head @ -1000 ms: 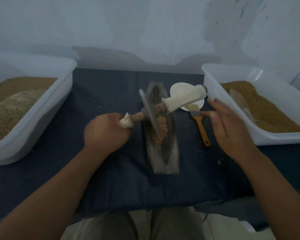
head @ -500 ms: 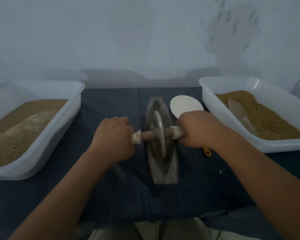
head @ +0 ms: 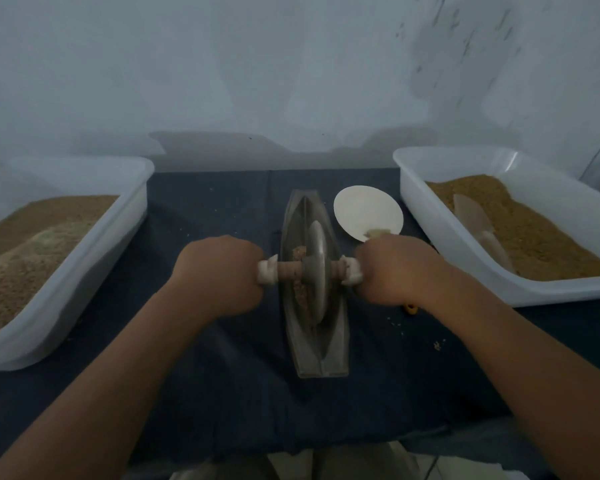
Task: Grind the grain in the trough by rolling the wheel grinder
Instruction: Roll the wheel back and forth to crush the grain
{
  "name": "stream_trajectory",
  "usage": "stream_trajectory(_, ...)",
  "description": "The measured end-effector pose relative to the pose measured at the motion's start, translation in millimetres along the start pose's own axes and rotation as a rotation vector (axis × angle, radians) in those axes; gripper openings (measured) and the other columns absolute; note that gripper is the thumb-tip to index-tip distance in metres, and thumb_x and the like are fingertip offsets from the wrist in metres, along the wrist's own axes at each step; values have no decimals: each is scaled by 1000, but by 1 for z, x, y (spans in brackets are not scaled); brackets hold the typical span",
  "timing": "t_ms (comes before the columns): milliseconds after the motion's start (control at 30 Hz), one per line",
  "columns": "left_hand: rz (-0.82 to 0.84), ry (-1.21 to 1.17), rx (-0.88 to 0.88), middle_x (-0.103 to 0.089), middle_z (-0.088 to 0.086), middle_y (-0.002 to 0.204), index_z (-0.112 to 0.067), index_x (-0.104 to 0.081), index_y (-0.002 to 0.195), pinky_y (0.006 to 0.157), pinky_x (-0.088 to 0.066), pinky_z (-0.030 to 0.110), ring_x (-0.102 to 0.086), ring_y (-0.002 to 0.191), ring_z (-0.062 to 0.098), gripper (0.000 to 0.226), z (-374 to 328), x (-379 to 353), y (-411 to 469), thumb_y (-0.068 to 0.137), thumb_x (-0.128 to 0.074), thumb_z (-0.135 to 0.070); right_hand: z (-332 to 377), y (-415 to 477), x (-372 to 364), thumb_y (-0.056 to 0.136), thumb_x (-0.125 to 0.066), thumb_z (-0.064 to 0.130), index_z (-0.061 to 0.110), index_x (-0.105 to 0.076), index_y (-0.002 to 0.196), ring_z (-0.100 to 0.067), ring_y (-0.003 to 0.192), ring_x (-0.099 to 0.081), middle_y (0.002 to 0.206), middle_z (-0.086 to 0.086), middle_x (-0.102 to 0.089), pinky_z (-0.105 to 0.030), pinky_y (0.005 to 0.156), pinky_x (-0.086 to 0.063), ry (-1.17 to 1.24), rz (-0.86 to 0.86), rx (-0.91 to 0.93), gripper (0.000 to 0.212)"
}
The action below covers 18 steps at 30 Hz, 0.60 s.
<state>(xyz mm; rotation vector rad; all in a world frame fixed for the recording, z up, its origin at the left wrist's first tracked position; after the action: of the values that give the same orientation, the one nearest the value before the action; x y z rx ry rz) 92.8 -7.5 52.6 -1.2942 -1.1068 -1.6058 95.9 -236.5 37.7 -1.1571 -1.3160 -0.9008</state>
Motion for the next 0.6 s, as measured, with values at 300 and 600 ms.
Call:
stream_trajectory(300, 28, -52, 109, -61, -6, 76, -26, -60, 75, 65, -49, 34, -60, 69, 20, 30, 8, 8, 59, 82, -61, -54, -7, 47, 33, 94, -60, 40, 23, -67, 81, -22, 71, -58, 75, 2, -60, -33, 66, -49, -5, -329, -89, 23)
stream_trajectory(600, 205, -13, -134, -56, -8, 60, -21, -56, 63, 50, -40, 25, -55, 56, 10, 27, -3, -16, 10, 73, -53, -46, 1, -4, -9, 83, -62, 41, 31, -61, 70, -6, 59, -60, 66, 7, -63, -26, 47, -39, 39, 77, 95, 17)
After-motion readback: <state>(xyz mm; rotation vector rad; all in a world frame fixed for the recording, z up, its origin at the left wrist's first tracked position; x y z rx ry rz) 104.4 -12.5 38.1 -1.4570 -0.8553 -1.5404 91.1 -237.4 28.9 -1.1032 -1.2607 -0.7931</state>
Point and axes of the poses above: each hand's wrist, its own y-axis towards the middle knuckle, its own x-axis out of the back of the hand, z = x × y, the point moved 10 cm from there along y, towards the middle knuckle
